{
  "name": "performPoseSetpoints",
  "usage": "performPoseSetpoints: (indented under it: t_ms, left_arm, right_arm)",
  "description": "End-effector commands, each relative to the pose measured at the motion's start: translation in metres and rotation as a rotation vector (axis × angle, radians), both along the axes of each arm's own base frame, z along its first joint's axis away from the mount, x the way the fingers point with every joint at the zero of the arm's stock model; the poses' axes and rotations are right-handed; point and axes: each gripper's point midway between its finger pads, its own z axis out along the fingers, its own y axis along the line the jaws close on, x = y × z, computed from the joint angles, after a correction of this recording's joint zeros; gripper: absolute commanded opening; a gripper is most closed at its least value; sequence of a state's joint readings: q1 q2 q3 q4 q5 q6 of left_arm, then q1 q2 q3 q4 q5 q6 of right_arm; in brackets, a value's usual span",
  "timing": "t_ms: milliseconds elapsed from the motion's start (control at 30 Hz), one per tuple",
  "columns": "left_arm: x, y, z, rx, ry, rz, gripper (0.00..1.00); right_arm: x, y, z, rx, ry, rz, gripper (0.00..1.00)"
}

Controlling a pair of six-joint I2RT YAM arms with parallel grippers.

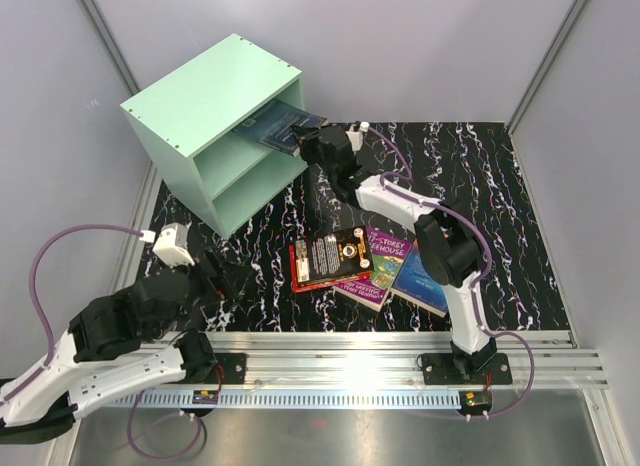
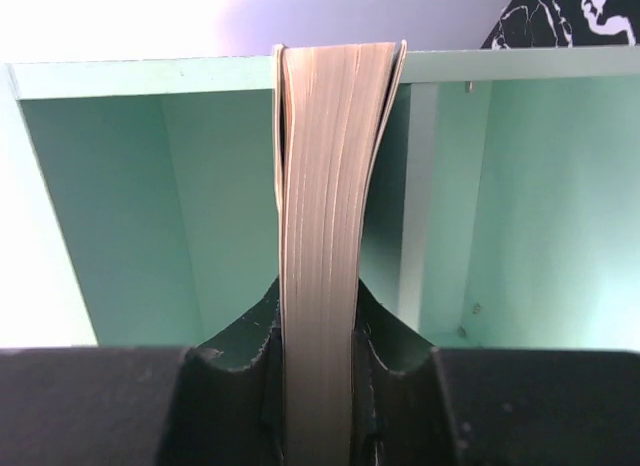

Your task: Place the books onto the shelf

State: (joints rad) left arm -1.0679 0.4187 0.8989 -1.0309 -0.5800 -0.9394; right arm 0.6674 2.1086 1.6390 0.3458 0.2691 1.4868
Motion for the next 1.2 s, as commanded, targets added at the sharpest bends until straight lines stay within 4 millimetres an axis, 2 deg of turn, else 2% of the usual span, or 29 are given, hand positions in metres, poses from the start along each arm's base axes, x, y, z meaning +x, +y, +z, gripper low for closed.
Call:
performPoseSetpoints:
  t_ms: [0,67,100,133,167,233,300,367,400,467,500,533,567,600,633,667,700,733,767,800,833,900,1000,1067,1100,1167]
  left_arm:
    - [-0.003,0.006,0.02,-0.029,-0.03,-0.008,0.93]
    - [-0.004,0.009,0.019,-0.027,-0.03,-0.004,0.93]
    - [-0.004,0.01,0.018,-0.026,-0.029,0.0,0.93]
    - [-0.004,0.011,0.017,-0.025,-0.03,0.001,0.93]
    - [-0.004,0.013,0.017,-0.027,-0.033,0.006,0.93]
    - [-0.004,0.012,0.016,-0.028,-0.033,0.008,0.93]
    - [-0.003,0.011,0.016,-0.025,-0.033,0.005,0.93]
    - [-0.003,0.01,0.014,-0.019,-0.026,0.003,0.93]
    - [-0.003,0.008,0.011,-0.014,-0.022,-0.001,0.93]
    - [-0.003,0.006,0.01,-0.016,-0.019,-0.006,0.93]
    - [-0.003,0.005,0.009,-0.017,-0.018,-0.007,0.93]
    - [-0.003,0.004,0.006,-0.014,-0.014,-0.01,0.93]
    - [-0.003,0.004,0.005,-0.014,-0.014,-0.01,0.93]
    - [-0.003,0.003,0.005,-0.015,-0.013,-0.011,0.93]
    - [-0.003,0.003,0.004,-0.013,-0.014,-0.012,0.93]
    - [-0.003,0.002,0.003,-0.011,-0.013,-0.014,0.93]
    - [-0.002,0.002,0.003,-0.009,-0.013,-0.012,0.93]
    - [-0.002,0.001,0.003,-0.014,-0.014,-0.014,0.93]
    - [-0.002,0.0,0.001,-0.011,-0.01,-0.014,0.93]
    - [-0.002,0.0,0.0,-0.011,-0.01,-0.014,0.93]
    - [-0.001,-0.002,0.0,-0.015,-0.01,-0.016,0.93]
    - [0.0,-0.004,-0.005,-0.007,-0.003,-0.015,0.93]
    - [0.0,-0.008,-0.007,-0.011,0.002,-0.02,0.93]
    - [0.001,-0.009,-0.008,-0.014,0.006,-0.019,0.93]
    - [0.001,-0.01,-0.01,-0.012,0.008,-0.018,0.93]
    - [0.001,-0.01,-0.009,-0.017,0.008,-0.019,0.93]
  right_arm:
    - [0.02,-0.007,0.057,0.134,-0.07,-0.133,0.0]
    - [0.027,0.001,0.056,0.136,-0.059,-0.125,0.0]
    - [0.03,0.007,0.04,0.113,-0.029,-0.114,0.0]
    - [0.032,0.011,0.036,0.111,-0.023,-0.103,0.0]
    - [0.034,0.016,0.045,0.118,-0.037,-0.087,0.0]
    - [0.036,0.026,0.035,0.093,-0.02,-0.047,0.2]
    - [0.035,0.029,0.029,0.077,-0.013,-0.036,0.55]
    - [0.034,0.026,0.019,0.06,0.002,-0.039,0.64]
    - [0.032,0.024,0.021,0.056,0.002,-0.042,0.76]
    - [0.028,0.021,0.014,0.029,0.011,-0.037,0.81]
    - [0.025,0.019,0.021,0.028,0.004,-0.033,0.87]
    - [0.021,0.016,0.012,0.01,0.017,-0.03,0.89]
    - [0.018,0.016,0.013,-0.006,0.013,-0.019,0.9]
    - [0.013,0.011,0.023,-0.008,0.003,-0.014,0.9]
    - [0.007,0.009,0.011,-0.034,0.022,-0.006,0.9]
    - [0.002,0.007,0.009,-0.055,0.022,0.003,0.91]
    - [-0.006,0.0,0.02,-0.057,0.012,0.003,0.91]
    - [-0.013,-0.006,0.002,-0.09,0.039,0.005,0.91]
    - [-0.018,-0.011,0.0,-0.107,0.038,0.003,0.91]
    - [-0.025,-0.015,0.011,-0.105,0.024,0.003,0.9]
    - [-0.029,-0.021,-0.003,-0.131,0.042,0.003,0.9]
    - [-0.035,-0.026,0.001,-0.154,0.032,0.005,0.88]
    - [-0.037,-0.027,0.001,-0.173,0.019,0.02,0.86]
    - [-0.037,-0.021,0.006,-0.161,0.001,0.042,0.84]
    - [-0.035,-0.017,0.001,-0.165,0.006,0.052,0.83]
    - [-0.031,-0.009,0.008,-0.147,-0.012,0.074,0.81]
